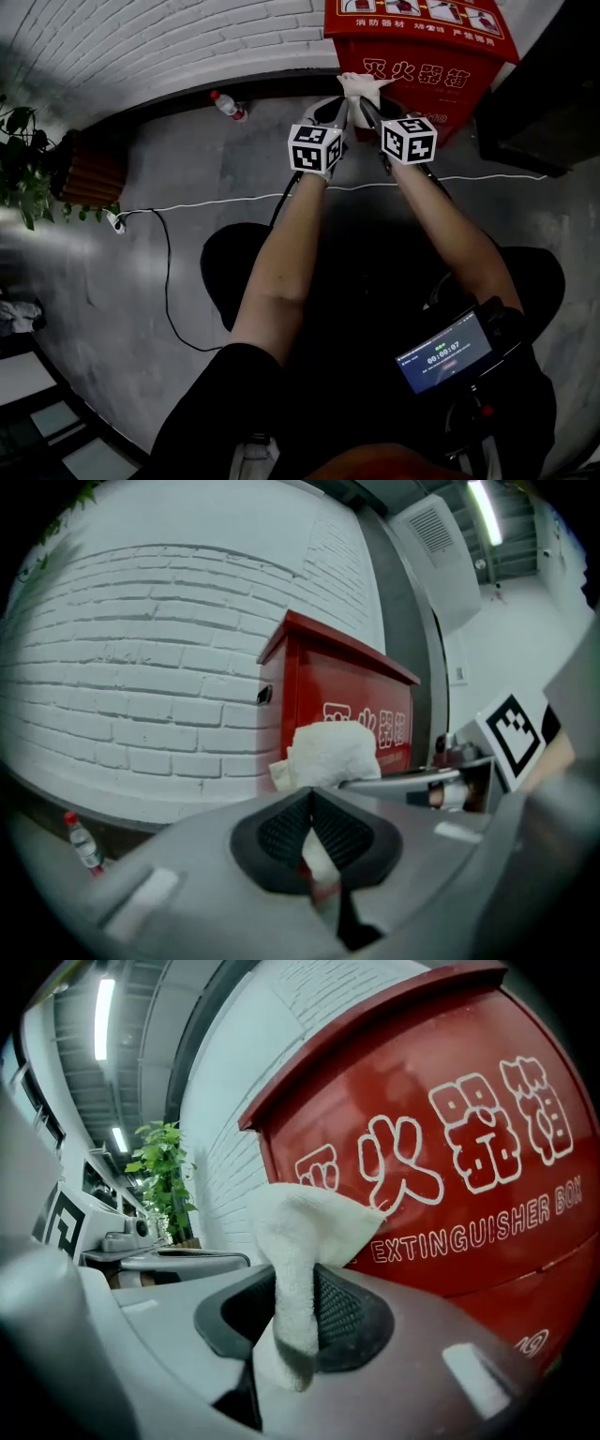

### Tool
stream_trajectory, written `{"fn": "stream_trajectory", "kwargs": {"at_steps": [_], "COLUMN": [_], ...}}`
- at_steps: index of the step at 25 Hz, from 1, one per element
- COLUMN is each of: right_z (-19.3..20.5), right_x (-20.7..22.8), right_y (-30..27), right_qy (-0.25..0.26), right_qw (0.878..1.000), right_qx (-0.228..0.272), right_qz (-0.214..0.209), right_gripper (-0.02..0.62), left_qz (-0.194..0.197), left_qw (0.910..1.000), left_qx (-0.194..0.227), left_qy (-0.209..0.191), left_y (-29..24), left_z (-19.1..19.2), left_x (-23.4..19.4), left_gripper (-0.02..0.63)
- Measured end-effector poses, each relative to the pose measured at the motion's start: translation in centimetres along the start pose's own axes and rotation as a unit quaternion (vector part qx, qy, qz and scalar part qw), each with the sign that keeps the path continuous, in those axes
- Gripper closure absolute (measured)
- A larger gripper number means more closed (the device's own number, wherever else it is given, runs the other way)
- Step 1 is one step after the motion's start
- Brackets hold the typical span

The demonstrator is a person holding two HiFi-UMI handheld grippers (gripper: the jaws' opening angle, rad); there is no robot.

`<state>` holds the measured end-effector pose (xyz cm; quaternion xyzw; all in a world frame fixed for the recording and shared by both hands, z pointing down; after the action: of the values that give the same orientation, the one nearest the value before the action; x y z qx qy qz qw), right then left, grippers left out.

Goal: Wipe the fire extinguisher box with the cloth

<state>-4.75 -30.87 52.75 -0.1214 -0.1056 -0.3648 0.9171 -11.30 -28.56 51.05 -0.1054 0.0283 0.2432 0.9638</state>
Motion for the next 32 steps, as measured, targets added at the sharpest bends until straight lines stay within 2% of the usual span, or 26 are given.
{"fn": "stream_trajectory", "kwargs": {"at_steps": [7, 13, 21, 27, 32], "right_z": [-0.2, -0.7, -1.3, -2.0, -2.3], "right_x": [3.0, 4.5, 10.3, 14.5, 17.1], "right_y": [0.1, 1.8, 7.0, 10.7, 13.1], "right_qy": [-0.014, 0.001, 0.008, 0.0, 0.006], "right_qw": [0.999, 0.999, 0.994, 0.988, 0.983], "right_qx": [0.0, -0.001, 0.007, 0.012, 0.021], "right_qz": [0.035, 0.052, 0.11, 0.156, 0.181], "right_gripper": [0.492, 0.492, 0.491, 0.489, 0.486], "left_qz": [0.03, 0.05, 0.12, 0.138, 0.161], "left_qw": [0.9995, 0.9987, 0.9927, 0.9903, 0.987], "left_qx": [-0.011, -0.003, -0.009, 0.002, -0.001], "left_qy": [-0.005, 0.007, -0.009, 0.009, 0.003], "left_y": [-2.9, -4.9, -8.0, -10.0, -10.9], "left_z": [0.4, 0.3, 0.6, 0.2, 0.7], "left_x": [1.6, 3.7, 9.4, 12.3, 14.3], "left_gripper": [0.607, 0.607, 0.607, 0.607, 0.607]}}
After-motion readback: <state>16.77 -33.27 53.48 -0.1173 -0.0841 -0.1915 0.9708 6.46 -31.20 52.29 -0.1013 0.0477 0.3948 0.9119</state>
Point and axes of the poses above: the fingertips, and each gripper's own axes: y backward along the fingers, x to its right, z out of its underside, the point moved 2 cm from there along y, backward along the fingers, and after that the axes turned 3 degrees about x, right-handed, at the moved point
